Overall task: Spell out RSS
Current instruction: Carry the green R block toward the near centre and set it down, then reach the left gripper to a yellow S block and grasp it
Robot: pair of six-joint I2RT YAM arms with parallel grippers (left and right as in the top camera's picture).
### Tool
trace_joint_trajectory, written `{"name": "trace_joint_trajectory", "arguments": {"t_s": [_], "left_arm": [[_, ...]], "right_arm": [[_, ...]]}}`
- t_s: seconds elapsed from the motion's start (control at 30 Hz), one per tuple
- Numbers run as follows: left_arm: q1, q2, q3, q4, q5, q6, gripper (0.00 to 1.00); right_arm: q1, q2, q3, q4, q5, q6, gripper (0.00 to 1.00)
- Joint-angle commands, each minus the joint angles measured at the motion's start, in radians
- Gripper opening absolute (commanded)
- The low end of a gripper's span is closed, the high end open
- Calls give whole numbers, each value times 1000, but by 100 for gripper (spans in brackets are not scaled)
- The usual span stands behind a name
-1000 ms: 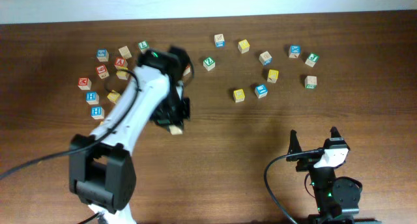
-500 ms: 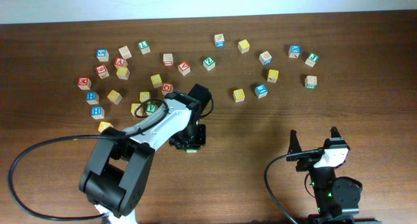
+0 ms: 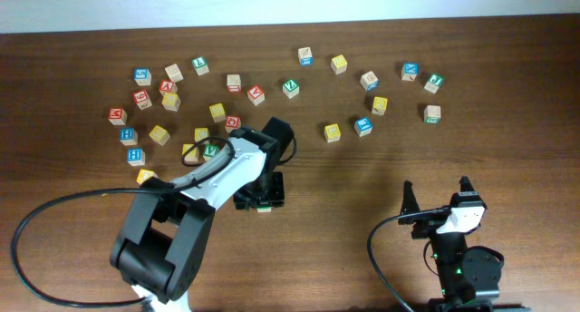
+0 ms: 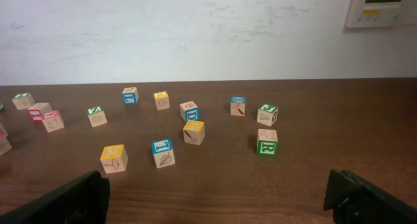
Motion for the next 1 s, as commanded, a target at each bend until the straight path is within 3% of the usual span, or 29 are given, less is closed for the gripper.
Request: {"name": "trace_joint_trajectory", "arguments": {"t_s": [0.0,0.1,0.13,0.2,0.23,0.33,0.43,0.5,0.57,0.63,0.67,0.8,0.83,0.87,0.93,0.97], "left_arm": [[12,-9,117,-76,-14,17,58],[108,-9,325,-207,-18,34,60],[164,-9,395,-237,-35,51,65],[280,-9,462,-252,-106,51,91],[371,-9,460,-246,-151,51,91],[468,-8,446,-233,-172,169,88],[468,-6,444,-206,-215,183,90],[469,1,444,-172,-311,183,99],[482,3,444,-138,-309,183,100],[484,3,444,-78,-231,208,97],[483,3,444,-8,-134,290,98],[484,3,444,139,-126,303,100],[483,4,444,170,-119,302,91],[480,13,444,197,-68,301,93],[460,72,444,225,-47,178,96],[452,98,444,261,-45,162,92]], "right_arm": [[-6,-8,-7,-3,5,4,98],[-6,-8,-7,-3,5,4,98],[-6,-8,-7,-3,5,4,98],[-6,-8,-7,-3,5,4,98],[-6,-8,-7,-3,5,4,98],[-6,-8,-7,-3,5,4,98],[-6,-8,-7,-3,5,4,98],[-6,-8,-7,-3,5,4,98],[-6,-8,-7,-3,5,4,98],[-6,-8,-7,-3,5,4,98],[-6,-8,-7,-3,5,4,98],[-6,-8,-7,-3,5,4,98],[-6,-8,-7,-3,5,4,98],[-6,-8,-7,-3,5,4,98],[-6,-8,-7,-3,5,4,98],[-6,-8,-7,-3,5,4,98]]}}
